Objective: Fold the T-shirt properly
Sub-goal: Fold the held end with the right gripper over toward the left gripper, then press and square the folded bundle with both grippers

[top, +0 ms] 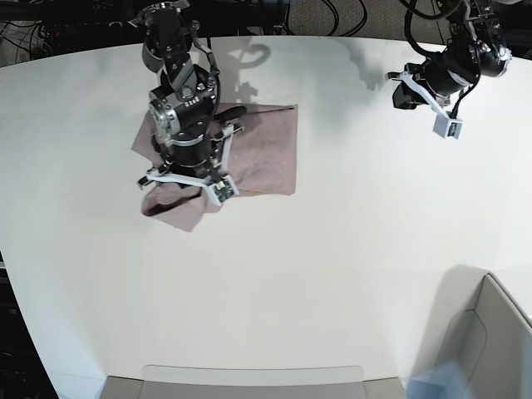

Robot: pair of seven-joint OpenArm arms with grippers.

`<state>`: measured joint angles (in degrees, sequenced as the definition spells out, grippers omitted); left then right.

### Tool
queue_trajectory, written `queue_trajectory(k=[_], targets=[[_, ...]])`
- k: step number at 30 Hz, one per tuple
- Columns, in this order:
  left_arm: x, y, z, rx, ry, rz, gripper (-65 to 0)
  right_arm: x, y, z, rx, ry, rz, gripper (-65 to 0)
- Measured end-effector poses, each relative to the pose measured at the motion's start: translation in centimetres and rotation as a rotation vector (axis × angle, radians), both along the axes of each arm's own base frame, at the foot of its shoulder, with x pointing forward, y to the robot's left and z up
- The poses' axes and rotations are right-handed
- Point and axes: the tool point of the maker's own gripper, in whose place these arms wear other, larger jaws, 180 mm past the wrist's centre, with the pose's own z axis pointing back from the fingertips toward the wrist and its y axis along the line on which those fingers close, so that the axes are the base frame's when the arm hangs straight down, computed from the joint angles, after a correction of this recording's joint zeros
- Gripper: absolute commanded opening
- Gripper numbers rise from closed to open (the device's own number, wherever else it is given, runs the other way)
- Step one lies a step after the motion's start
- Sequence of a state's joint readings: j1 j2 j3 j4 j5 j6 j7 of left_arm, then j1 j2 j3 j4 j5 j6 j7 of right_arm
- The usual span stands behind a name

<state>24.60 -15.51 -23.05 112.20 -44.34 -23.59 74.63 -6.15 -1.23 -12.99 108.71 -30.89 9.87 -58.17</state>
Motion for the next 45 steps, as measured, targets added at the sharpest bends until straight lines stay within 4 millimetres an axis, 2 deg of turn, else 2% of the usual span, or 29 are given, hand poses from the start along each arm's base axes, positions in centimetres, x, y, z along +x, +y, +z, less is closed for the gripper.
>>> queue_trajectory(k=[5,11,17,21,24,27,30,33,34,37,39,42,45], targets=[[0.0,-0.1,0.0,-0.005,-0.002,0.0,-59.9,0.9,1.2,-1.5,-0.048,0.036,0.022,-65.0],[0.1,-0.1,0.1,-0.006,-0.004,0.001,-59.9,1.3,4.0,-2.1,-0.007,0.035,0.019,-65.0],[0.1,-0.1,0.1,-0.006,-0.005,0.001,-59.9,0.0,6.9,-4.6,-0.037,0.089,0.088,-64.3],[0.1,-0.1,0.1,-0.007,-0.004,0.001,-59.9,-0.3,7.8,-4.4,-0.028,0.084,0.104,-42.4],[0.1,-0.1,0.0,-0.007,-0.004,0.001,-59.9,-0.3,9.5,-3.3,0.011,0.061,0.126,-34.0],[0.1,-0.1,0.0,-0.007,-0.003,0.001,-59.9,-1.4,12.6,-2.3,0.033,0.039,0.211,-32.1],[0.1,-0.1,0.0,-0.008,-0.004,0.002,-59.9,-3.3,15.1,-2.5,0.037,0.046,0.296,-32.1],[0.1,-0.1,0.0,-0.007,-0.004,0.002,-59.9,-4.7,16.2,-2.6,0.046,0.058,0.34,-32.1],[0.1,-0.1,0.0,-0.007,-0.003,0.001,-59.9,-4.8,16.3,-2.0,0.061,0.048,0.34,-32.1],[0.1,-0.1,0.0,-0.007,-0.004,0.001,-59.9,-3.8,16.1,0.4,0.119,-0.033,0.323,-32.1],[0.1,-0.1,0.0,-0.008,-0.004,0.002,-59.9,-2.3,14.5,1.3,0.158,-0.081,0.269,-32.2],[0.1,-0.6,-0.1,-0.015,-0.002,-0.009,-60.0,-0.5,9.0,0.1,0.11,-0.077,0.144,-33.3],[0.3,-3.9,-0.5,-0.059,0.0,-0.101,-63.2,0.7,2.8,-0.4,0.091,-0.076,0.012,-42.0]])
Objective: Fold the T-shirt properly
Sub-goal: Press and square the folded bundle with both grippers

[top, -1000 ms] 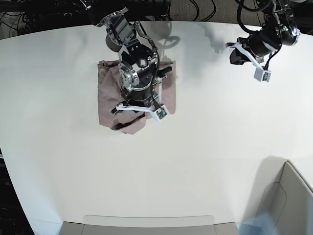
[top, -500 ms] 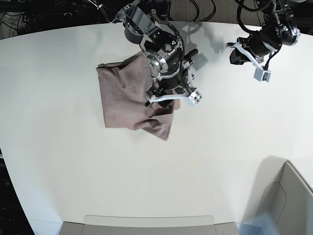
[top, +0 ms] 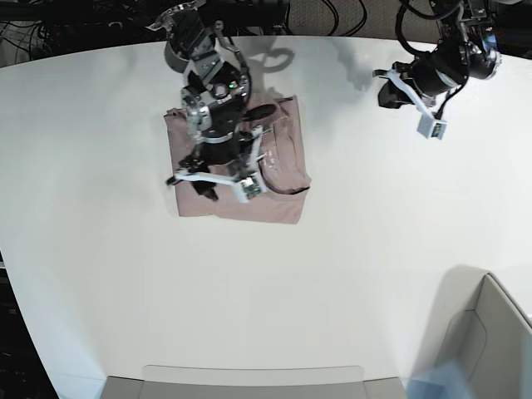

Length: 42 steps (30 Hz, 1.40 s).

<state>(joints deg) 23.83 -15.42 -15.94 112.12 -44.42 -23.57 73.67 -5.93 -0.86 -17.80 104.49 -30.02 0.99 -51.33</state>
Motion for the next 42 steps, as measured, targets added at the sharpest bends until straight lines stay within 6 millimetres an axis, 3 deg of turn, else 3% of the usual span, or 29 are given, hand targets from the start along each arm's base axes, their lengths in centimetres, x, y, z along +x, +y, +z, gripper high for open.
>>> queue_trajectory(k=[4,6,8,12,16,20,24,26,28,31,33,36,38,42], targets=[[1.7,-5.7,1.0,-0.079,-0.061,-0.152,-65.0,1.3,-5.5,1.6,0.139,-0.014,-0.098,-60.0],[2.6,-7.9,1.9,-0.126,-0.123,-0.179,-65.0,1.3,-8.5,1.3,0.152,0.009,-0.146,-64.8],[2.6,-9.8,2.3,-0.166,-0.146,-0.208,-65.0,1.2,-11.0,0.7,0.128,0.033,-0.169,-65.0],[1.7,-14.6,3.1,-0.255,-0.17,-0.302,-65.0,0.1,-11.8,-1.8,0.141,0.128,-0.133,-64.6],[2.9,-18.8,4.3,-0.279,-0.24,-0.392,-65.0,-0.3,-12.7,-3.1,0.12,0.166,-0.141,-64.6],[2.6,-21.0,3.5,-0.174,-0.26,-0.501,-65.0,-0.4,-12.4,-3.2,0.133,0.167,-0.137,-64.6],[2.6,-22.6,1.0,-0.11,-0.217,-0.585,-65.0,-1.0,-12.7,-3.7,0.123,0.186,-0.143,-64.6],[3.3,-22.3,-0.4,-0.103,-0.177,-0.569,-65.0,-1.0,-12.9,-3.6,0.114,0.182,-0.146,-64.6],[4.7,-20.5,-1.9,-0.074,-0.14,-0.516,-65.0,-0.9,-12.8,-3.5,0.116,0.177,-0.144,-64.6],[7.0,-14.6,-3.7,-0.028,-0.092,-0.316,-65.0,-1.0,-13.2,-3.5,0.11,0.18,-0.139,-64.6],[8.1,-11.2,-3.5,-0.003,-0.1,-0.215,-65.0,-1.3,-13.7,-3.7,0.093,0.187,-0.14,-64.6],[7.5,-6.7,-2.6,0.104,-0.092,-0.176,-65.0,-1.7,-14.1,-3.9,0.082,0.196,-0.144,-64.6],[7.0,-6.0,-1.0,0.149,-0.123,-0.197,-65.0,-1.4,-13.9,-3.7,0.09,0.187,-0.141,-64.5],[8.0,-7.5,1.7,0.118,-0.223,-0.208,-65.0,-0.9,-13.4,-3.4,0.099,0.176,-0.131,-64.5]])
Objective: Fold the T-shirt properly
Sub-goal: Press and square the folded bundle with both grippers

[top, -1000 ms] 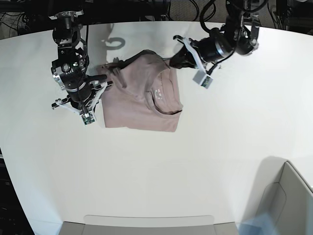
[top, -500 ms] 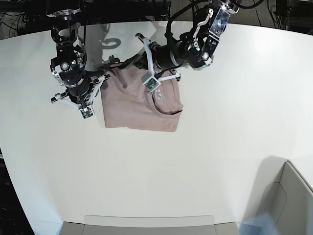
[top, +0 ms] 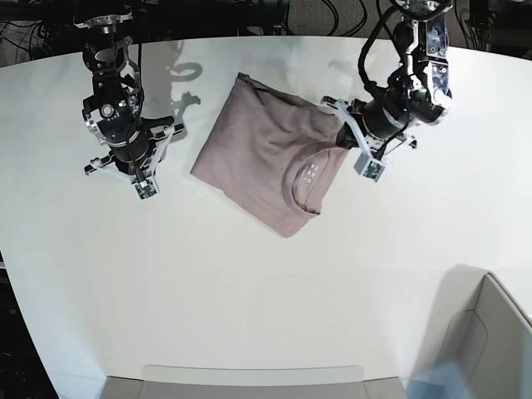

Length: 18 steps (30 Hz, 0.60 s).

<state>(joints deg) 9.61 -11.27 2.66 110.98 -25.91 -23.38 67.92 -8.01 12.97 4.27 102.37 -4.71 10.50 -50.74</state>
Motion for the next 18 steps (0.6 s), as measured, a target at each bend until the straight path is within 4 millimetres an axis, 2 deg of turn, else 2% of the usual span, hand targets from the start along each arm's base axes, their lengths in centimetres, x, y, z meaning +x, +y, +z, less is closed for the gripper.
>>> queue_trajectory(k=[3,6,9,11,13,15,16,18], targets=[[-0.2,-2.0,0.0,-0.04,0.001,-0.036,-65.0,1.3,0.8,0.9,-0.008,-0.032,0.017,-64.5],[-1.5,-4.8,-0.8,-0.022,0.04,-0.148,-65.0,2.1,3.8,1.5,0.026,-0.057,0.089,-64.5],[-2.0,-8.5,-1.2,-0.057,0.049,-0.259,-65.0,2.1,7.3,0.7,0.06,-0.031,0.165,-64.5],[-2.3,-9.4,-2.7,-0.075,0.102,-0.282,-65.0,2.1,8.5,-0.5,0.063,0.007,0.19,-64.5],[-2.3,-8.4,-5.4,-0.043,0.185,-0.258,-65.0,2.0,9.7,-1.9,0.046,0.042,0.223,-64.5],[-1.7,-7.6,-6.2,-0.051,0.199,-0.258,-65.0,1.1,11.3,-3.4,0.036,0.088,0.276,-64.5],[-0.8,-6.6,-6.1,-0.022,0.181,-0.235,-65.0,0.2,12.2,-3.9,0.031,0.108,0.309,-64.5],[1.0,-3.0,-6.4,0.073,0.149,-0.13,-65.0,-2.0,14.3,-5.0,0.037,0.141,0.381,-64.5]])
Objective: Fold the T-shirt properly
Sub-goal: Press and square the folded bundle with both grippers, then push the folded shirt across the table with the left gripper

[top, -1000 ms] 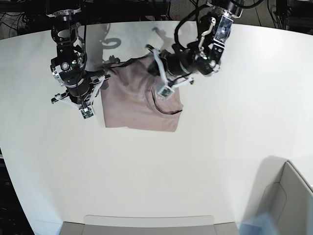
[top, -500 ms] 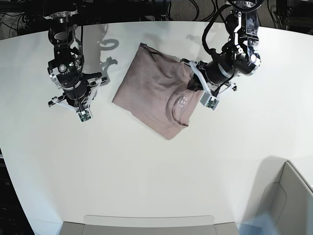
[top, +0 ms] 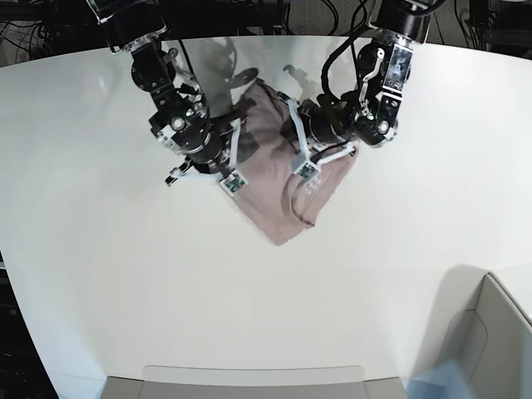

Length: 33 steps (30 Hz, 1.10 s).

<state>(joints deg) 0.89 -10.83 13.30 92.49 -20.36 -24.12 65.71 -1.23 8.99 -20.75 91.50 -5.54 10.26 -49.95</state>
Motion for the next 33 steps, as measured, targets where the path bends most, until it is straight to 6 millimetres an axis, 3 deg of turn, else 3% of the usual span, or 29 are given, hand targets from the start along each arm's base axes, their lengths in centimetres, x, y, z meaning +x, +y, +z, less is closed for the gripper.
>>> queue_trajectory(k=[3,5,8,11,14,18,20,22,25,29,33], targets=[[1.9,5.9,0.5,0.078,-0.038,0.167,-65.0,-2.2,2.3,-0.3,0.029,0.006,0.076,-64.5],[2.1,9.0,1.1,0.112,-0.051,0.247,-65.0,-3.0,2.7,-0.1,0.031,0.016,0.085,-64.5],[2.8,10.6,3.3,0.14,-0.116,0.284,-65.0,-3.9,2.6,1.2,0.067,0.011,0.066,-64.5],[4.2,8.1,6.7,0.058,-0.235,0.275,-65.0,-2.4,0.8,4.7,0.113,-0.085,-0.016,-64.6],[4.0,5.8,7.0,-0.002,-0.236,0.266,-65.0,-0.8,-2.4,6.9,0.13,-0.158,-0.128,-64.6],[4.5,3.1,7.5,-0.071,-0.274,0.274,-65.0,-1.0,-10.0,6.5,0.166,-0.122,-0.391,-64.5],[4.4,-0.1,7.9,-0.115,-0.284,0.208,-65.0,-1.4,-13.8,6.6,0.184,-0.123,-0.498,-64.5],[4.3,-3.5,8.0,-0.182,-0.28,0.155,-65.0,-2.1,-16.2,6.8,0.21,-0.117,-0.558,-64.5],[3.5,-6.9,5.9,-0.234,-0.218,0.094,-65.0,-4.0,-18.1,6.3,0.212,-0.073,-0.583,-64.5],[3.4,-6.4,1.8,-0.218,-0.144,0.121,-65.0,-6.2,-19.5,5.4,0.201,-0.023,-0.609,-64.5],[3.9,-4.7,0.2,-0.238,-0.123,0.167,-65.0,-6.9,-20.6,5.3,0.185,-0.019,-0.637,-64.5]])
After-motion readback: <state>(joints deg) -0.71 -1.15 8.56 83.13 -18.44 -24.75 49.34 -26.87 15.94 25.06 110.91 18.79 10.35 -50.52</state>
